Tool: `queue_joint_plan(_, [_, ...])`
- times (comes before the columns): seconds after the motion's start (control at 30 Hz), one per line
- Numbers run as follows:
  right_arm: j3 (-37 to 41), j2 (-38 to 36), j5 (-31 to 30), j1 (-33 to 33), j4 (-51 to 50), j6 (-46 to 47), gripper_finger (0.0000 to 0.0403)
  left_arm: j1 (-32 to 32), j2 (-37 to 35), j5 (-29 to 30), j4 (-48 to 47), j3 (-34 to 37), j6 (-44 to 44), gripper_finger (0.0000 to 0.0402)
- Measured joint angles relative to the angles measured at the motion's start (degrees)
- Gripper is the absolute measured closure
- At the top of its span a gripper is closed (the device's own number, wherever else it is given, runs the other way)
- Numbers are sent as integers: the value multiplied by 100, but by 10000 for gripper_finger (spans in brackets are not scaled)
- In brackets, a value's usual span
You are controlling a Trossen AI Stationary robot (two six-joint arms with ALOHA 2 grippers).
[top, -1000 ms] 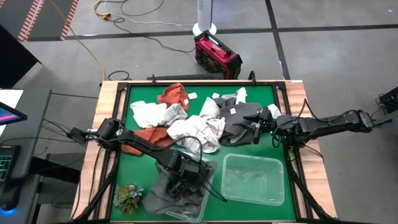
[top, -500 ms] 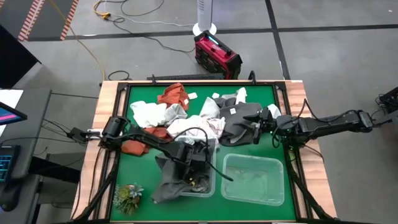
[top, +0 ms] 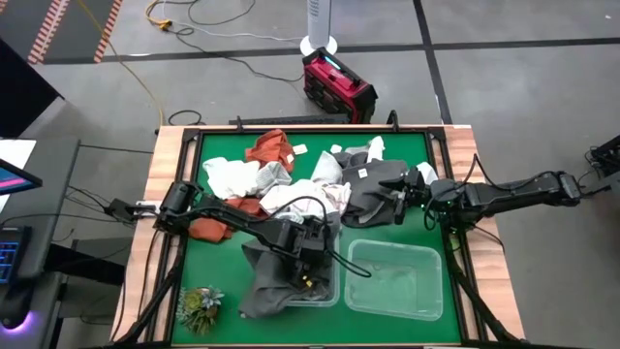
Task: Sort towels by color in basket
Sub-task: Put the left dark grey towel into the left transparent bin
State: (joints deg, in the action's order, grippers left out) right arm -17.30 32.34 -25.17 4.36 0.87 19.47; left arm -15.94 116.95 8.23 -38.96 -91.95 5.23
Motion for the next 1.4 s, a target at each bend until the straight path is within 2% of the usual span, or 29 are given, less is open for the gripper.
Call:
queue_joint_plan(0.13, [0, 0, 0, 0, -49, -21, 184, 0, 11, -226, -574, -428, 403, 236])
queue_joint_plan(0.23, [0, 0, 0, 0, -44, -29, 184, -2, -13, -320, -1060, -861, 540, 222])
queue_joint_plan(0.6, [0, 2, 1, 2, -44, -39, 184, -211, -2, -542, -3441, -2180, 103, 219])
queue_joint_plan(1.0, [0, 2, 2, 2, -42, -38, 184, -821, -9, -549, -5072, -3128, -977, 219])
queue_joint_plan(1.1, [0, 0, 0, 2, -40, -39, 184, -910, -44, -659, -5113, -3230, -1623, 219])
queue_joint_plan(1.27, [0, 0, 2, 4, -42, -38, 184, -1052, -90, -1378, -5138, -3234, -2482, 219])
queue_joint_plan(1.4, [0, 0, 2, 4, -40, -44, 184, -1212, -90, -1393, -5102, -3234, -2728, 219])
